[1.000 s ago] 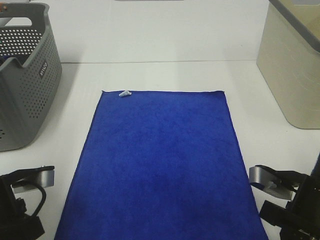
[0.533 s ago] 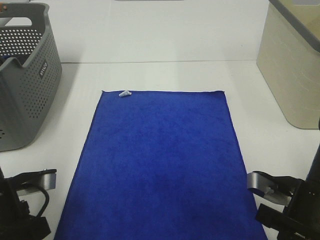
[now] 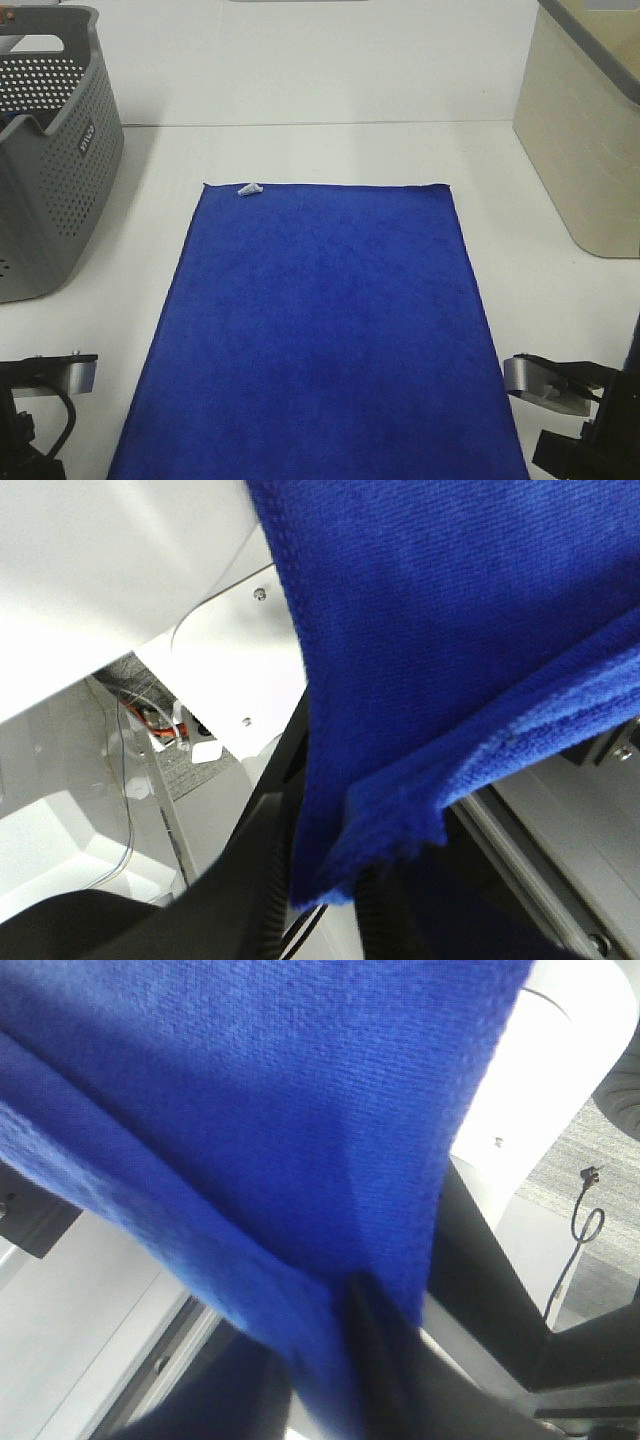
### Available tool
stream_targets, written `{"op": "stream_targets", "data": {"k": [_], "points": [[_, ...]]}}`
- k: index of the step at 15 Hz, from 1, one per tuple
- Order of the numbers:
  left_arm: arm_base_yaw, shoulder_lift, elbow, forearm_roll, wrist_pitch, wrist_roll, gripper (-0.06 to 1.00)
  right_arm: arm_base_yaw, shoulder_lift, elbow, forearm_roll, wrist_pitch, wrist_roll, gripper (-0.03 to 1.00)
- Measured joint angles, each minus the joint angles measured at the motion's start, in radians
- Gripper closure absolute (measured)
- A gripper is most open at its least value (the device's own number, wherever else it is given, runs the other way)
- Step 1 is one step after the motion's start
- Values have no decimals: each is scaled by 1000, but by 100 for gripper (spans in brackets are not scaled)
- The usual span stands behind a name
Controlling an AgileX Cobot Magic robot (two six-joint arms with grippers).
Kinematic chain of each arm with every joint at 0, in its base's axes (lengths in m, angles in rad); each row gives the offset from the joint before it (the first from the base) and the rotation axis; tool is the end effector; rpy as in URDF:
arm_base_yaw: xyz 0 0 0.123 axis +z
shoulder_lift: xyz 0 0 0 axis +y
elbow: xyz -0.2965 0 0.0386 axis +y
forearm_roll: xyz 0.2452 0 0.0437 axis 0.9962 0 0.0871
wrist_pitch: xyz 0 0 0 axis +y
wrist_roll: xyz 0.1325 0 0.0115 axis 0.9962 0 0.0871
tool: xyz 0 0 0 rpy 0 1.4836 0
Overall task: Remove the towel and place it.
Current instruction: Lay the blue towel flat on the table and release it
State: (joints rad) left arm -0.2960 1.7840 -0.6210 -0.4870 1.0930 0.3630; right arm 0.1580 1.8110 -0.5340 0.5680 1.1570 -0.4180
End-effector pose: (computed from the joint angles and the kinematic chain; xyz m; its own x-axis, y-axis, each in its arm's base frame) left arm 0.1512 -0.1039 0.0935 -0.8039 0.3629 0.4711 0.1598 0.8949 -0.4167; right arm 0.1333 0.0876 0.0920 -0.7687 -0.2688 0.5804 0.0530 0.8775 0.4767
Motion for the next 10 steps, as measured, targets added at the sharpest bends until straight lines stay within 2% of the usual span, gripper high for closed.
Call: {"op": "stream_targets", "data": {"k": [1, 3, 5, 7, 10], "points": [[0, 0, 2, 16, 3, 0, 66, 0, 0, 3, -9, -1, -1, 67], [5, 0, 3, 12, 5, -1, 49, -2, 0, 6, -4, -7, -1, 51], [5, 0, 3, -29, 14, 0, 35, -2, 0, 6, -1, -9, -1, 37], [5, -5, -3, -65, 50, 12, 31, -2, 0, 6, -1, -9, -1, 30], [5, -46, -66, -69, 78, 16, 30, -2, 0, -29, -1, 5, -1, 28]]}}
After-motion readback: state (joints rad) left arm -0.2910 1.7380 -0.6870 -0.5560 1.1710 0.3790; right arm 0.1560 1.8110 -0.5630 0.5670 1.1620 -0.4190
